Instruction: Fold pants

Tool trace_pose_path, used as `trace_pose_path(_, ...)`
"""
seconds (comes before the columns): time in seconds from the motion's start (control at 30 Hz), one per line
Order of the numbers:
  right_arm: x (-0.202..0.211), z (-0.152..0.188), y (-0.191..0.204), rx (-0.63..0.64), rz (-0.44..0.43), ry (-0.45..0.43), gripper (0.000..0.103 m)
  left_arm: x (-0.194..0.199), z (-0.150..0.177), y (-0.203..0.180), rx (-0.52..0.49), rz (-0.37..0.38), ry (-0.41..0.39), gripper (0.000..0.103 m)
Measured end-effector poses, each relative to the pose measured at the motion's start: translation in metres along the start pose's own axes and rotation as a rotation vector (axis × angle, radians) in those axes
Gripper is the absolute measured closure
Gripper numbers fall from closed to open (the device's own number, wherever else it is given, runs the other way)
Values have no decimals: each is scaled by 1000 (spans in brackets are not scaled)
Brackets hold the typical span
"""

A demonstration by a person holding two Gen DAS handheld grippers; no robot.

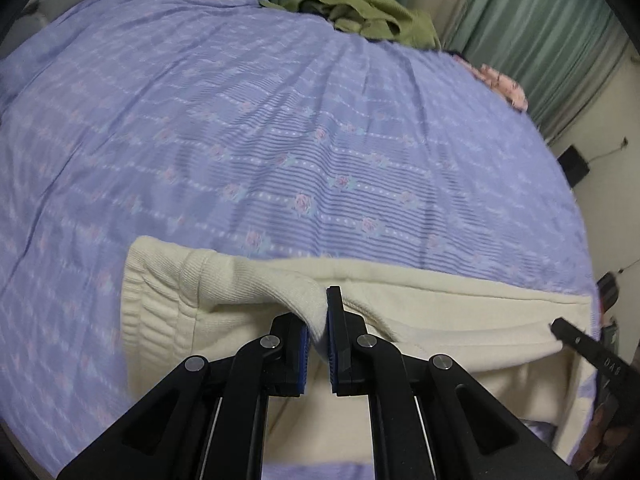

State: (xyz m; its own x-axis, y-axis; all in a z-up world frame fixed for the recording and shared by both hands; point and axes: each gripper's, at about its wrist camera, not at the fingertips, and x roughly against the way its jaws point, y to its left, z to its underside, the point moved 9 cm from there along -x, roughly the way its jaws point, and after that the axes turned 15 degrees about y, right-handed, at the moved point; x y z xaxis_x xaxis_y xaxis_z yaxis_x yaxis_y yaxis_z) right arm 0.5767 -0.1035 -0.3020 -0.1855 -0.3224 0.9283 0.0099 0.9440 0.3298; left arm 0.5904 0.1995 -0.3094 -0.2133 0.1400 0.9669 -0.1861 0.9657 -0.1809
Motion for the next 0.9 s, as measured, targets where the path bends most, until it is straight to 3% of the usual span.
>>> trace_pose_path(0.13, -32, -20, -5, 22, 31, 28, 86, -26, -16, -3, -36, -50, 20, 93)
trace_pose_path(0.3, -62, -30, -9, 41, 73, 59, 85, -55, -23, 1, -13, -78, 50, 90)
trace_pose_path(0.33, -64, -30, -8, 41, 84, 64, 83, -57, -22, 2, -12, -81, 54, 88)
trace_pose_path(0.37, -66, -29, -7, 41, 95, 72, 75, -58, -21, 2, -13, -91, 61, 86)
trace_pose_path(0.4, -65, -27, -3, 47, 83, 75, 68, -57, -20, 3, -17, -117, 67, 78)
trace_pose_path(0.43, -63, -25, 2, 57, 57, 70, 50, -53, -20, 5, -15, -141, 57, 52)
trace_pose_path(0.47, -58, -23, 9, 70, 31, 55, 38, -44, -21, 6, -10, -161, 27, 36)
trace_pose_path(0.5, -50, -21, 16, 84, 22, 30, 36, -28, -22, 8, -4, -170, -34, 18)
trace_pose_path(0.57, -33, -17, 29, 115, 18, -15, 35, -6, -22, 9, 0, -160, -88, 16)
trace_pose_path(0.67, -8, -8, 47, 162, 2, -62, 35, 19, -7, 6, -14, -113, -80, 16)
trace_pose_path(0.9, 66, 47, 71, 226, 6, -145, 35, 87, 58, -18, -147, -122, -118, 16)
